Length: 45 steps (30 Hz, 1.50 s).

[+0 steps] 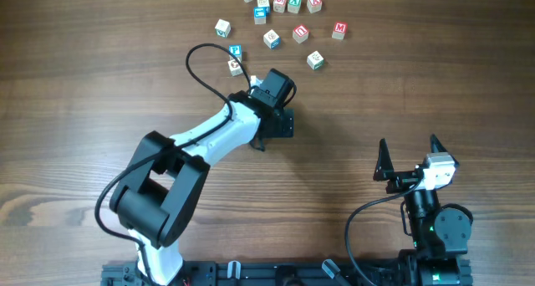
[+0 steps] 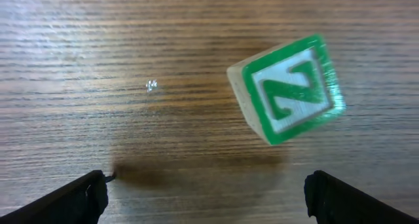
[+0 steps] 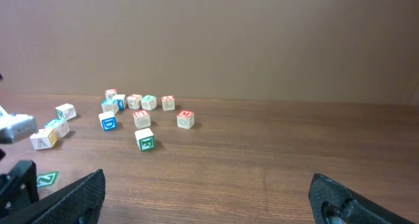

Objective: Form a horizontal line
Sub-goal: 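Carry the green Z block toward the table center and set it down, then reach the right gripper to the pile and grasp the red M block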

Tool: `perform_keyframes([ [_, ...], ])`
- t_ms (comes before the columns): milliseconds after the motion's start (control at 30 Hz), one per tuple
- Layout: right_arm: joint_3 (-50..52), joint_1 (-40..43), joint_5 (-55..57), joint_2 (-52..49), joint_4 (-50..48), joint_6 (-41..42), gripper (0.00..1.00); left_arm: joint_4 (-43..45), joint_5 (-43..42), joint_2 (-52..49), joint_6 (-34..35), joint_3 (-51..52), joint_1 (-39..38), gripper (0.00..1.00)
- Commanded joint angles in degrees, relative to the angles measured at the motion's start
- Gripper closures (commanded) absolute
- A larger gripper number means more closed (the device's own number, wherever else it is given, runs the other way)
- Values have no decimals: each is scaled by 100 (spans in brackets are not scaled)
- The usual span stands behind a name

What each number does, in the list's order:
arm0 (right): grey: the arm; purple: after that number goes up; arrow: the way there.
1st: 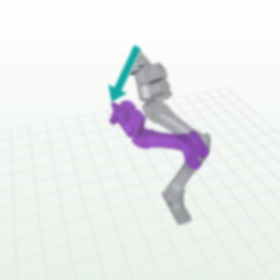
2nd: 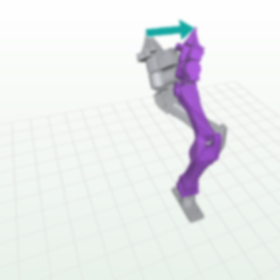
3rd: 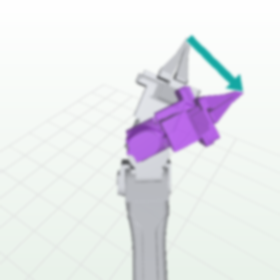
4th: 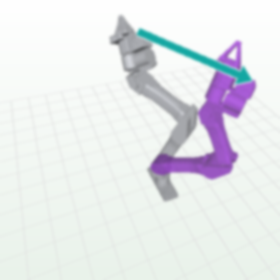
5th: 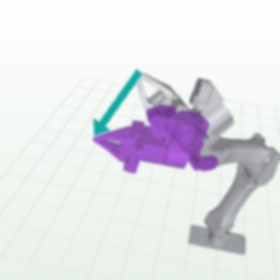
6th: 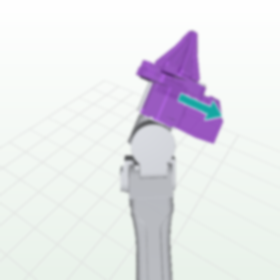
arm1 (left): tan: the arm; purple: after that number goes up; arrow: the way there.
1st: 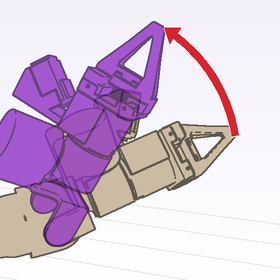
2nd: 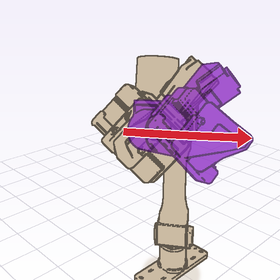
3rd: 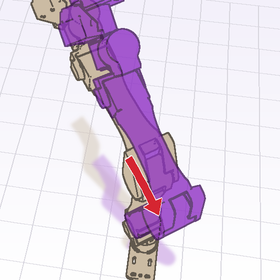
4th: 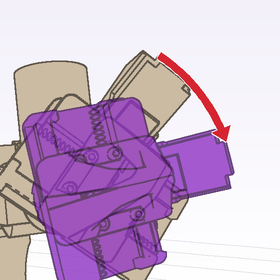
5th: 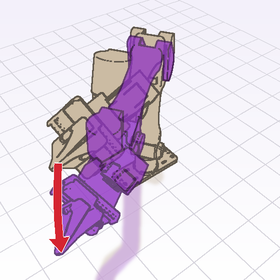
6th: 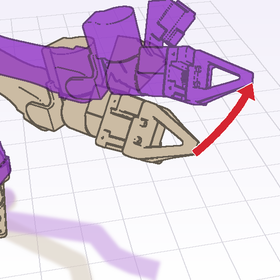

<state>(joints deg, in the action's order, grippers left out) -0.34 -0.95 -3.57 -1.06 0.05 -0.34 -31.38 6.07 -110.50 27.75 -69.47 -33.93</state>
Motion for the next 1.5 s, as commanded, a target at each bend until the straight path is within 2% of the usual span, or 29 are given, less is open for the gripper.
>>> perform_keyframes([
  [0, 4, 22, 59, 26, -13, -79, 0, -109, -26, 483, 15, 50, 201, 0],
  [133, 4, 22, -42, 26, -140, -70, 0, -267, -24, 870, -20, 50, 542, 0],
  [200, 4, 22, -774, 26, -337, 118, 0, -354, -26, 1038, -28, 50, 737, 0],
  [233, 4, 22, -1493, 26, -396, 529, 0, -426, -26, 1143, -28, 50, 863, 0],
  [267, 4, 22, -2660, 26, -350, 1462, 0, -505, -26, 1283, -26, 50, 1025, 0],
  [333, 4, 22, -3274, 26, -407, 2463, 0, -538, -28, 1425, -24, 50, 1169, 0],
  [367, 4, 22, -3287, 26, -459, 2966, 0, -544, -33, 1510, -24, 50, 1244, 0],
  [400, 4, 22, -2957, 26, -540, 3917, 0, -557, -79, 1668, -22, 50, 1355, 0],
  [500, 4, 22, -2448, 26, -468, 5956, 0, -557, -177, 1954, -24, 50, 1482, 0],
  [600, 4, 22, -2107, 26, -306, 7484, 0, -568, -177, 2216, -26, 50, 1521, 0],
  [633, 4, 22, -2057, 26, -542, 7340, 0, -579, -177, 2306, -26, 50, 1521, 0],
  [700, 2, 22, -2214, 26, -1423, 6360, 1, -579, -175, 2396, -28, 50, 1519, 0],
  [767, -74, 22, -2144, -4, -1746, 6277, 1, -579, -175, 2402, -31, 50, 1521, 0],
  [933, -566, 22, -1856, -688, -1303, 5246, 1, -584, -175, 2393, -28, 52, 1519, 0],
  [1167, -1965, 22, -2087, -3519, -1134, 4124, 1, -579, -175, 2393, -28, 52, 1519, 0],
  [1367, -4271, 17, -2070, -6271, 463, 3473, 7, -579, -175, 2393, -28, 52, 1519, 0],
  [1467, -5737, -44, -1812, -7755, 1370, 3132, 10, -579, -175, 2393, -28, 52, 1519, 0],
])
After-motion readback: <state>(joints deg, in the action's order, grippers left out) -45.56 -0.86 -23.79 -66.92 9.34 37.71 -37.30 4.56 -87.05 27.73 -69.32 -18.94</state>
